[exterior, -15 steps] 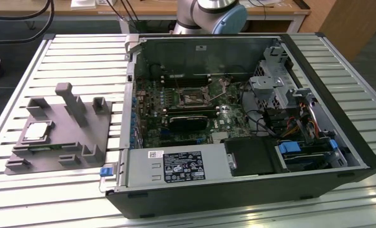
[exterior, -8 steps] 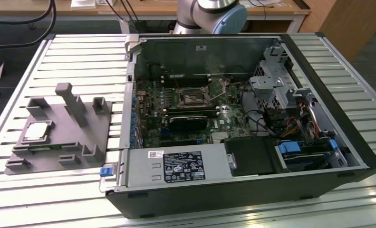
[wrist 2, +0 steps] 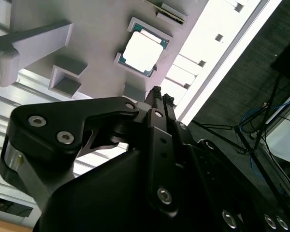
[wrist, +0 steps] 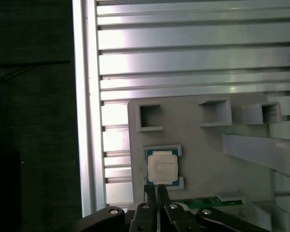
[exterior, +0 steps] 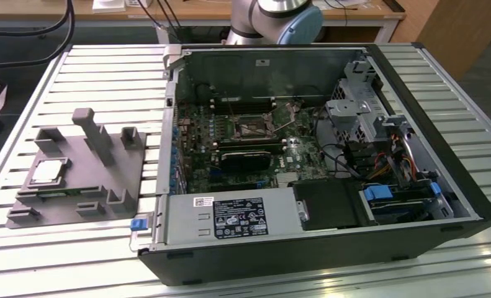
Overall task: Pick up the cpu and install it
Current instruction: 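Pick up the cpu and move it towards the insertion slot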
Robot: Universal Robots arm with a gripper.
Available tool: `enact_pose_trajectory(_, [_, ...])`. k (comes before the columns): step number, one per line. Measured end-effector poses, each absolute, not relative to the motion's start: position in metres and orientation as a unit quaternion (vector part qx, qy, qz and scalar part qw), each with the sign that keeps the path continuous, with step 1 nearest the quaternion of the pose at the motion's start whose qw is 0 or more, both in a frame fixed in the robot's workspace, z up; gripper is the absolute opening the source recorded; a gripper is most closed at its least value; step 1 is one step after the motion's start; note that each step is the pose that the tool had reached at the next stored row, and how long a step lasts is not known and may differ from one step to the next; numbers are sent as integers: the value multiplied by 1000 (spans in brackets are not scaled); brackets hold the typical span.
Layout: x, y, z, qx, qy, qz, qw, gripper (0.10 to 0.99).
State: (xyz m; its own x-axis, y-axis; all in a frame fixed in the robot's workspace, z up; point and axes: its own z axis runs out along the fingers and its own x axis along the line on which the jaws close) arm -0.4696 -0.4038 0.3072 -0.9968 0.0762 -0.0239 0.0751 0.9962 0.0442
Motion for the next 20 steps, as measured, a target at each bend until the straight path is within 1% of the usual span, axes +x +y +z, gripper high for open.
enact_pose_trajectory(1, [-470,-404,307,38,999,22,13,165])
enact_pose_trajectory(2, [-470,-404,306,38,999,22,13,231])
enact_pose_trajectory(3, [-470,-404,306,38,999,22,13,231])
enact_pose_trajectory(5, [-470,-404,304,38,999,22,13,349])
enact_pose_trajectory(6, [-470,-404,304,38,999,22,13,349])
enact_pose_trajectory(8, [-470,-404,302,38,999,22,13,467])
enact_pose_trajectory(9, [-470,-404,301,38,999,22,13,467])
enact_pose_trajectory(11, [-470,-404,299,37,999,22,13,580])
enact_pose_trajectory(12, [-470,-404,298,37,999,22,13,580])
enact_pose_trajectory(13, [-470,-404,297,36,999,22,12,647])
enact_pose_trajectory(20, [-470,-404,290,35,999,22,12,647])
